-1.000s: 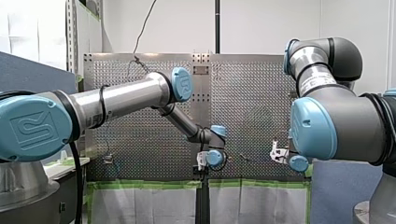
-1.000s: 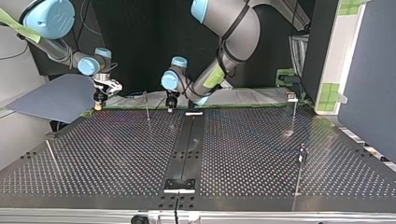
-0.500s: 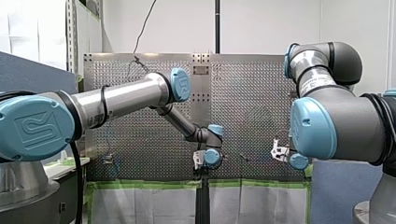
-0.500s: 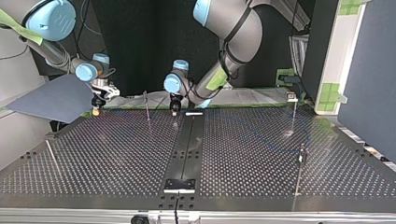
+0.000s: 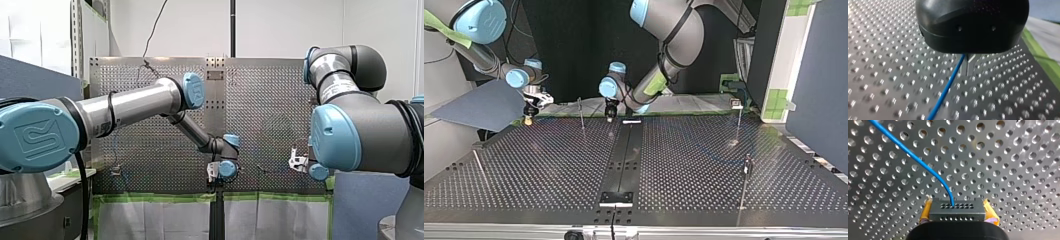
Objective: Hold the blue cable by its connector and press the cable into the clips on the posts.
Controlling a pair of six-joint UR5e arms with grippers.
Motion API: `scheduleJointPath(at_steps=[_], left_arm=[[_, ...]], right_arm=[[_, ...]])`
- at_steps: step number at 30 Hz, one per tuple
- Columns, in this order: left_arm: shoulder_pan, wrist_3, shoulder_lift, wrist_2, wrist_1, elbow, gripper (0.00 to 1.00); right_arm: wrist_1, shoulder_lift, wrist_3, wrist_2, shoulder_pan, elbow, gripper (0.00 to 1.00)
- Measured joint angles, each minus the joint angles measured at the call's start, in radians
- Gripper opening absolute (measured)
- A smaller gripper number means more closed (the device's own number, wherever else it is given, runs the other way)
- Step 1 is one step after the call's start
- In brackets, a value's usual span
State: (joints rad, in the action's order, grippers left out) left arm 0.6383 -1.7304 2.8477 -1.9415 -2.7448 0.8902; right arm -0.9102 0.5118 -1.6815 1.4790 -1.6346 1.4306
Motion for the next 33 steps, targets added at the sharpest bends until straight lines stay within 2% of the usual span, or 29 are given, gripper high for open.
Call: scheduleJointPath(at_steps=[2,12,15,22,30,33], left_arm=[[0.006,0.014,0.0,0.01,0.007,0.005,1.0],[0.072,0.111,-0.001,0.075,0.004,0.023,1.0],[0.086,0.126,-0.001,0.088,-0.007,0.031,1.0],[0.109,0.133,-0.015,0.096,-0.013,0.065,1.0],[0.123,0.129,-0.083,0.091,0.055,0.149,1.0],[0.13,0.126,-0.093,0.09,0.068,0.171,1.0]], right_arm=[[0.001,0.0,0.0,-0.005,-0.002,0.0,0.0],[0.003,0.0,0.0,-0.01,-0.012,0.0,0.0],[0.006,-0.001,0.0,-0.013,-0.015,0.0,0.0],[0.013,-0.002,0.0,-0.023,-0.022,0.0,0.0],[0.015,-0.003,0.0,-0.025,-0.029,0.0,0.0],[0.018,-0.004,0.0,-0.025,-0.03,0.0,0.0]])
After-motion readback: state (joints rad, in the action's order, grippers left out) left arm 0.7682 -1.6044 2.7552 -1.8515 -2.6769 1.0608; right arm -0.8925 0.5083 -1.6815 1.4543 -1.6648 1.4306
